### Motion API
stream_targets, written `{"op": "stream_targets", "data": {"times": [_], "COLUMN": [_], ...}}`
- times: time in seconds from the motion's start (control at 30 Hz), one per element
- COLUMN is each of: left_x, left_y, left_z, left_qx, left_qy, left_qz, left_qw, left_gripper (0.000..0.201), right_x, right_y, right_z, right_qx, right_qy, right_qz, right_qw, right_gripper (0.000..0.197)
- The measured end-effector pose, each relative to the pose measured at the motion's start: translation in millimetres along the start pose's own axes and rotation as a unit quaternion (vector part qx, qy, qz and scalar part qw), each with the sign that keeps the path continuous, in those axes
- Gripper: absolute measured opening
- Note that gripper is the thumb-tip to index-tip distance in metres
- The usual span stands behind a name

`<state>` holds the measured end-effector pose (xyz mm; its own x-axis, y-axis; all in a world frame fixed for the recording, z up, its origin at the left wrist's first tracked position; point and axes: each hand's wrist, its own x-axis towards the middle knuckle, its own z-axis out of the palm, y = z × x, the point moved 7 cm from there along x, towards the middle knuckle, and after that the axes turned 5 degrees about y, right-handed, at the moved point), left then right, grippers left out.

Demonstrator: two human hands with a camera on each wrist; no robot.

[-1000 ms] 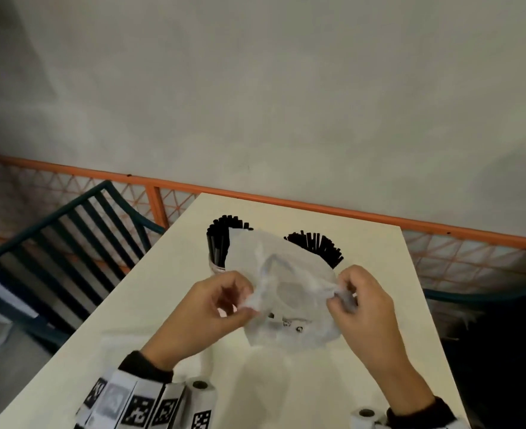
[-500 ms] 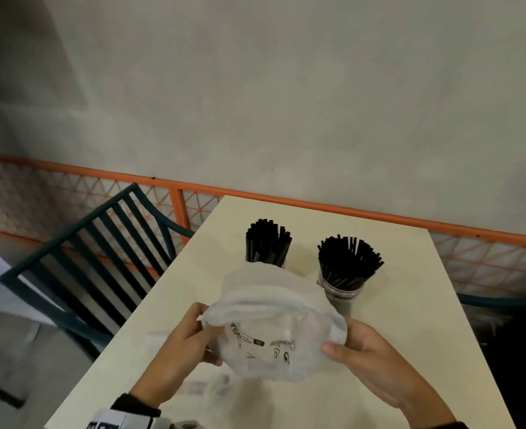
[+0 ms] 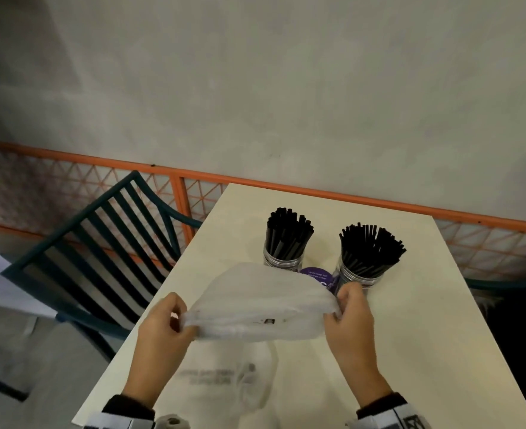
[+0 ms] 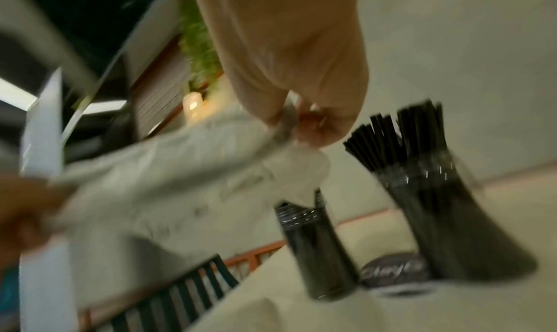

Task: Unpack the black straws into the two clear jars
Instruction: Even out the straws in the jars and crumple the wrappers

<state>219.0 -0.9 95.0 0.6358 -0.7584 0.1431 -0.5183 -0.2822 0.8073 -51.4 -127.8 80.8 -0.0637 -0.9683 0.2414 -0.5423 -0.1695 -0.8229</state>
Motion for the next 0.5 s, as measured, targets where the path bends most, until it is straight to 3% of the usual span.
{"op": "stream_targets", "data": {"times": [0.07, 0.13, 0.2, 0.23, 0.3, 0.37, 0.5], "left_x": [1, 2, -1, -1, 0, 4, 19], "left_y": [-12, -14, -11, -11, -13, -13, -14], "left_z": [9, 14, 15, 15, 15, 9, -10], "left_qx": [-0.049, -0.114, -0.204, -0.245, -0.321, -0.387, -0.373], "left_qy": [-0.062, -0.128, -0.192, -0.224, -0.281, -0.301, -0.237], "left_qz": [-0.022, -0.029, -0.055, -0.073, -0.105, -0.114, -0.056], "left_qw": [0.997, 0.985, 0.958, 0.94, 0.898, 0.864, 0.895], "left_gripper": [0.022, 0.02, 0.007, 0.021, 0.045, 0.053, 0.068], "right_x": [-3, -13, -22, -26, -31, -33, -35], "right_y": [6, 8, 7, 5, 1, 0, -1], "right_z": [22, 39, 45, 46, 48, 50, 60], "right_qx": [0.11, 0.199, 0.243, 0.255, 0.266, 0.263, 0.285], "right_qy": [-0.105, -0.227, -0.31, -0.339, -0.373, -0.384, -0.38], "right_qz": [0.07, 0.131, 0.143, 0.137, 0.128, 0.125, 0.162], "right_qw": [0.986, 0.944, 0.908, 0.895, 0.88, 0.876, 0.865], "right_gripper": [0.015, 0.019, 0.029, 0.03, 0.029, 0.032, 0.048]}}
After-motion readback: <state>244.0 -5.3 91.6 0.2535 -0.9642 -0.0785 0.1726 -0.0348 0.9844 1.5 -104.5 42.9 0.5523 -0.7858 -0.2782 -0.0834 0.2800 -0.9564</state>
